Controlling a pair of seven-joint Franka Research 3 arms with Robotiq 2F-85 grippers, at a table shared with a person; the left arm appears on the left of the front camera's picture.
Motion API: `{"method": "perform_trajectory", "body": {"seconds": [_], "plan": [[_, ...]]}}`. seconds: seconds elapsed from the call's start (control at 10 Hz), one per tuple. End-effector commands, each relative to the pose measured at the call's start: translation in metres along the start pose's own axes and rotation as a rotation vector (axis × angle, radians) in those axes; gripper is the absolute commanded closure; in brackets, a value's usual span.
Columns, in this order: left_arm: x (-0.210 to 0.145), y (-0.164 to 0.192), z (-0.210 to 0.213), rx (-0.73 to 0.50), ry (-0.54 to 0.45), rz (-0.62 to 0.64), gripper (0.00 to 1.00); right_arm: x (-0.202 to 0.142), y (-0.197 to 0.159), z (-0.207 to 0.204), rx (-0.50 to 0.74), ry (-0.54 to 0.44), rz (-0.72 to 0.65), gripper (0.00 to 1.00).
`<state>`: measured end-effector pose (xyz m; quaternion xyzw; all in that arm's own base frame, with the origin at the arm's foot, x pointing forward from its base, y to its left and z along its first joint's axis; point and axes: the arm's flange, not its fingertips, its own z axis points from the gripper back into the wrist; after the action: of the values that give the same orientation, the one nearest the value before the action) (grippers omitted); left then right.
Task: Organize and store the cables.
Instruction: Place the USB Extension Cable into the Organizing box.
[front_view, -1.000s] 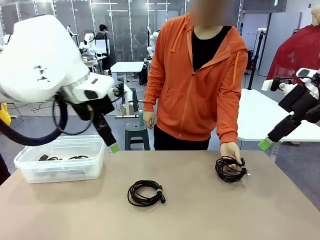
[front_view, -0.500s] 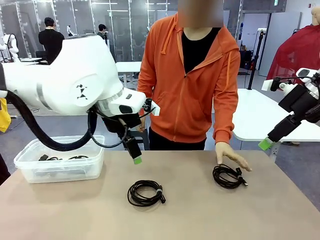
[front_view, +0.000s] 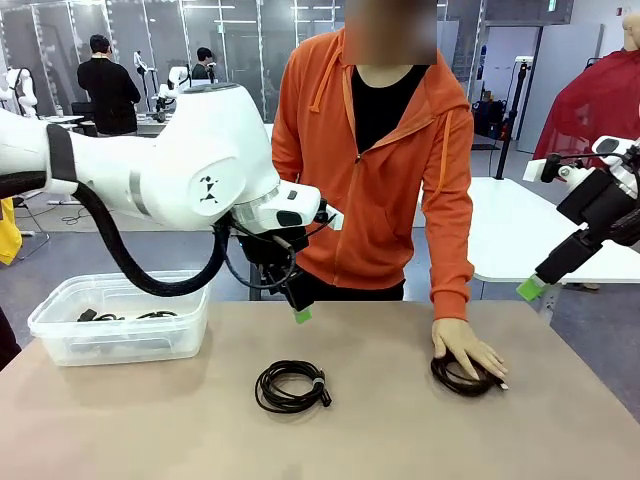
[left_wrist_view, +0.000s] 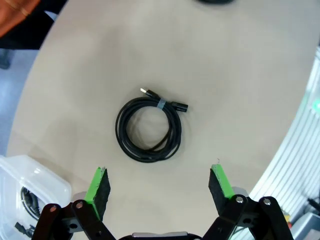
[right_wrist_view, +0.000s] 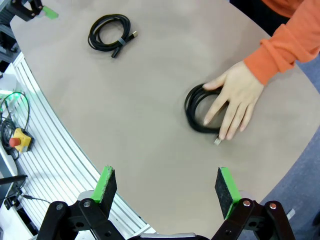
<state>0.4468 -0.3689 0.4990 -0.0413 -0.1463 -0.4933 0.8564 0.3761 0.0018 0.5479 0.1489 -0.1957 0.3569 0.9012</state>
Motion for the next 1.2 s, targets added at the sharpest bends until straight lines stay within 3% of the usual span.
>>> {"method": "perform_trajectory", "body": {"seconds": [0.0,0.2,1.1], "plan": [[0.020,0.002,-0.012,0.024,0.012,0.123,0.00,0.001,0.001,-0.001,-0.001,-0.005,-0.021,0.00],[0.029,0.002,-0.030,0.025,0.006,0.236,0.00,0.001,0.001,-0.001,-0.001,-0.005,-0.021,0.00],[0.028,-0.002,-0.044,-0.019,0.028,0.222,0.00,0.001,0.001,-0.001,-0.001,-0.005,-0.021,0.00]]}}
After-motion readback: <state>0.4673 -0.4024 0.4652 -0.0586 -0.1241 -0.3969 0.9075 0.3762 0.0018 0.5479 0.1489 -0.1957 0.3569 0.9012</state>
